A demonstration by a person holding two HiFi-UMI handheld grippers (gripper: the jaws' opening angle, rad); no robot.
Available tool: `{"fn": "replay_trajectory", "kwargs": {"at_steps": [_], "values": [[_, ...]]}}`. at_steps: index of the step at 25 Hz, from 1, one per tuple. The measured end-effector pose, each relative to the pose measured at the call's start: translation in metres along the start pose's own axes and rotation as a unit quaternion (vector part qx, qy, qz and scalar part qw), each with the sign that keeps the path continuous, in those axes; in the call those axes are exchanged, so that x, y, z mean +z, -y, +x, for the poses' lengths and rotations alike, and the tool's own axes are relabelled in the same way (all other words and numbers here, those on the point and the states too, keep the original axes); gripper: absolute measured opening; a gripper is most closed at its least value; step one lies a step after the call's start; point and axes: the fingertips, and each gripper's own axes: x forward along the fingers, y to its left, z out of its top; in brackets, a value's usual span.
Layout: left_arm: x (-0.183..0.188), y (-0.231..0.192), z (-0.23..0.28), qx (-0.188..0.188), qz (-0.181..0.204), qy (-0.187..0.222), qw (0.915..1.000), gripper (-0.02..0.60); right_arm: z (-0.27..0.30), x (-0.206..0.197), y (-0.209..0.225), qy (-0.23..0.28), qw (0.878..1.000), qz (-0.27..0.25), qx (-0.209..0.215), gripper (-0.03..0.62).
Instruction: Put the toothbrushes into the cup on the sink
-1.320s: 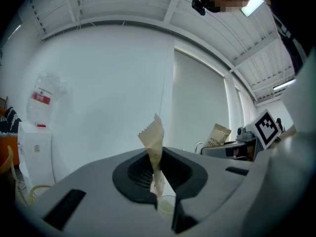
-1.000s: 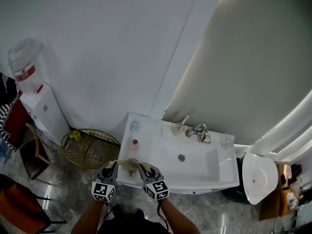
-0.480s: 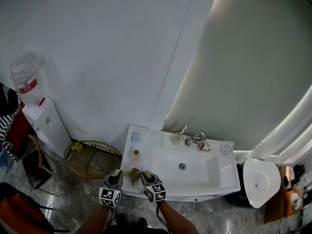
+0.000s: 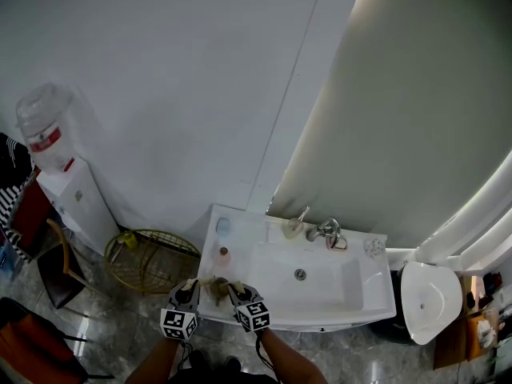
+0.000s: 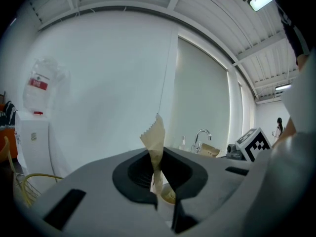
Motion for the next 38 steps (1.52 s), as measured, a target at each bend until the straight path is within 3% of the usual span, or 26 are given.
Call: {"fn": "replay_trajectory", "kwargs": {"at_steps": [16,20,26,31,38], "values": [[0.006,0.007,-0.014,0.009,-0.002,0.01,0.9999,0.044,0.003,-0.005,0.001,-0.007,1.0,0.02,0.002,0.051],[0.009,0.005,-0.015,0.011,0.001,0.012,0.9999,0.044,0.001,-0.006,-0.001,-0.009,1.0,0.026,0.011,0.141],[0.01,0.0,-0.01,0.014,0.005,0.014,0.9998,0.044,-0.003,0.0,0.004,0.004,1.0,0.024,0.012,0.178],[0.012,-0.006,-0.006,0.013,0.009,0.013,0.9998,0.044,-0.006,0.005,-0.001,0.015,0.999,0.028,0.026,0.253],[0.016,-0.001,-0.002,0.009,0.01,0.018,0.9997,0.044,-0.014,0.014,0.007,0.035,0.998,0.039,0.024,0.285]]}}
